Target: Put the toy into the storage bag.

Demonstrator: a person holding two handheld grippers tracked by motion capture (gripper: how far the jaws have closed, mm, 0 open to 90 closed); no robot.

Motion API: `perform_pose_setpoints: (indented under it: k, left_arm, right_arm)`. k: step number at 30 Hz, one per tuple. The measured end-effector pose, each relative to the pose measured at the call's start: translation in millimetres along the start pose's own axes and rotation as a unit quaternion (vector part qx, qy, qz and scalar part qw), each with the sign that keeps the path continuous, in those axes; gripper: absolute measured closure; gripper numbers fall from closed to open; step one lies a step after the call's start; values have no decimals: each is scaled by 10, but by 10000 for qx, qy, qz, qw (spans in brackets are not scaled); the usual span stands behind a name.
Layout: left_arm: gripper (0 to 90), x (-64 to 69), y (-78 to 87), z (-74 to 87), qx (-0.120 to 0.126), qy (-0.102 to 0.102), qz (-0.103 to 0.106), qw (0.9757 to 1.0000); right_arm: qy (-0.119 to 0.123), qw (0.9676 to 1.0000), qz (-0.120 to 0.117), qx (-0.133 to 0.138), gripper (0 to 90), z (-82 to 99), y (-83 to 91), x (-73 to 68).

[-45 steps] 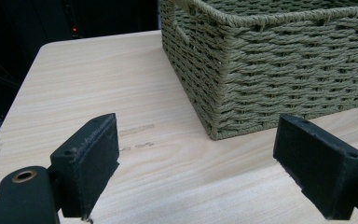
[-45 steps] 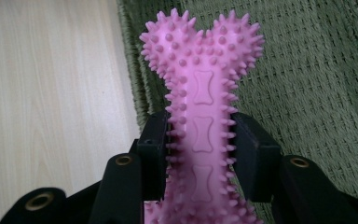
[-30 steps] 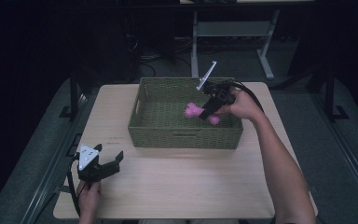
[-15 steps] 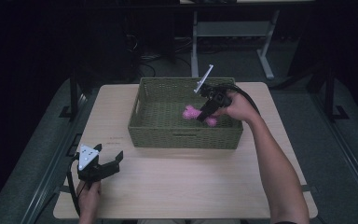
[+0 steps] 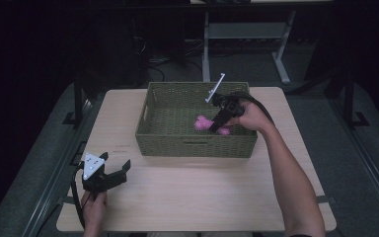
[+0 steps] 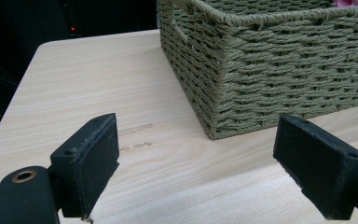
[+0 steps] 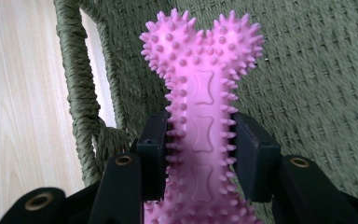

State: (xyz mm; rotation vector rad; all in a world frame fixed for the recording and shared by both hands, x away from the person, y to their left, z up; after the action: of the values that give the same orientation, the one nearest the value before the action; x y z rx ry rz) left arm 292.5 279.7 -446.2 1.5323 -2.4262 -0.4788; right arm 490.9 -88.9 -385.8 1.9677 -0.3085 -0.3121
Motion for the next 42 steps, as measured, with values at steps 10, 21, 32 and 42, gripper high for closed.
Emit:
perform_pose_setpoints:
  k: [10, 21, 32, 42]
  left_arm:
    - [137, 3, -4, 1, -16, -11, -1, 10000]
    - [137, 4, -1, 3, -3, 1, 0, 10000]
    - [137, -2, 10, 1, 1, 10, -16, 10000]
    - [137, -10, 6, 4, -1, 39, -43, 10000]
  right_arm:
    - [-88, 9999, -85, -38, 579, 74, -92, 14]
    - [-65, 9998, -90, -144, 578, 66, -163, 8]
    - [-106, 9997, -140, -158, 577, 62, -210, 19]
    - [-195, 9993, -261, -208, 544, 55, -298, 48]
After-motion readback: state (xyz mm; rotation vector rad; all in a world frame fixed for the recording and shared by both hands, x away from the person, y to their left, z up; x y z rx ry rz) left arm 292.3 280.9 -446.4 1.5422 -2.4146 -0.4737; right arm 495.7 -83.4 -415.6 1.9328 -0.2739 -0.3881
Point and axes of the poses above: each handheld gripper's, and its own axes: y roughly backward along the jaws, z roughly out of its underside, x roughly to its right, the point moved 3 cm from there along -y, roughly forward along the jaws, and after that the axes turned 6 degrees about z, right-handed, at the moved point
